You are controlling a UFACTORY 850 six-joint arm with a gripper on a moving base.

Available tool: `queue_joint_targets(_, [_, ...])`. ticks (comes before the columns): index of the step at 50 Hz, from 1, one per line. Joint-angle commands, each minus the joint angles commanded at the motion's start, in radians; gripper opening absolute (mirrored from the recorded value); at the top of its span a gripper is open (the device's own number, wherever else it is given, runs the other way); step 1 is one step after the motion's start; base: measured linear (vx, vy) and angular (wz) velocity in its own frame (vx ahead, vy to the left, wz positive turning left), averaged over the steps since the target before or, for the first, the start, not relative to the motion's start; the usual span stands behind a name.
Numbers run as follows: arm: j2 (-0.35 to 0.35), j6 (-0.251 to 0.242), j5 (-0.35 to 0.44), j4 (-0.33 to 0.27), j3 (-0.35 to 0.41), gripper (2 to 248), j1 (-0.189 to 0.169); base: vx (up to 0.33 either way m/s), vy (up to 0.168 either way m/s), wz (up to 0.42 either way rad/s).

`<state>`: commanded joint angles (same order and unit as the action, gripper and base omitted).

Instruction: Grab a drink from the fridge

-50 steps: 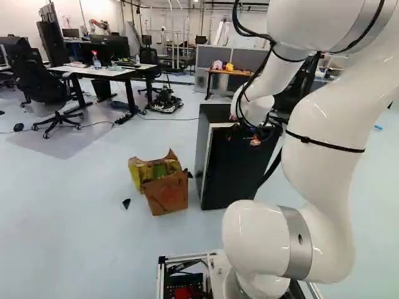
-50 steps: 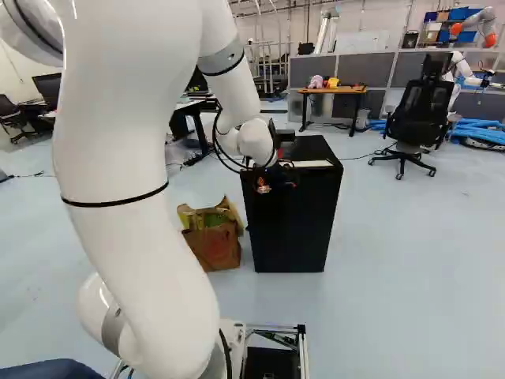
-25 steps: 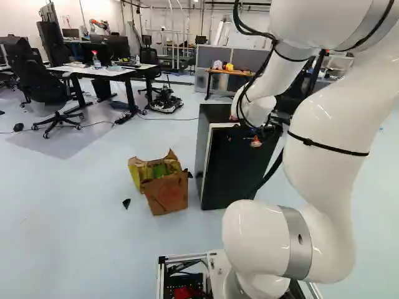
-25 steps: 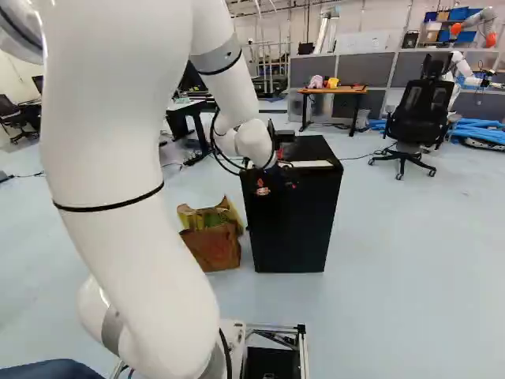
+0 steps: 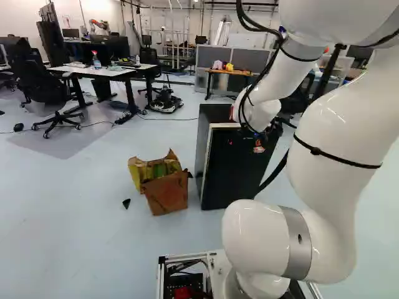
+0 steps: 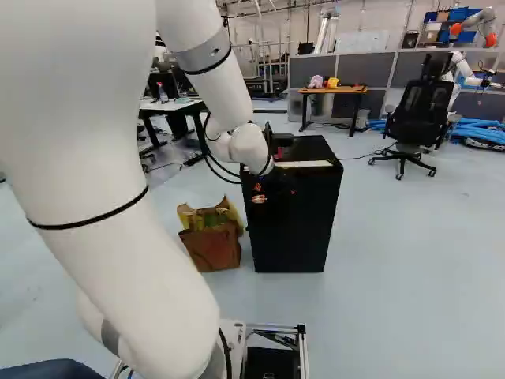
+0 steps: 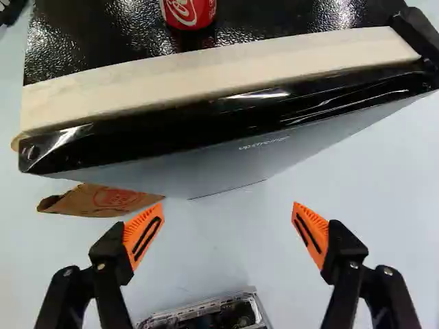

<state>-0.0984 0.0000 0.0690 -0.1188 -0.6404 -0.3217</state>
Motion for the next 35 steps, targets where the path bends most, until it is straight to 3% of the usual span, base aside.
queue_joint_targets(35, [0.095,0.000,0.179,0.000,0.100,247,0.010,0.000,0.000,0.000])
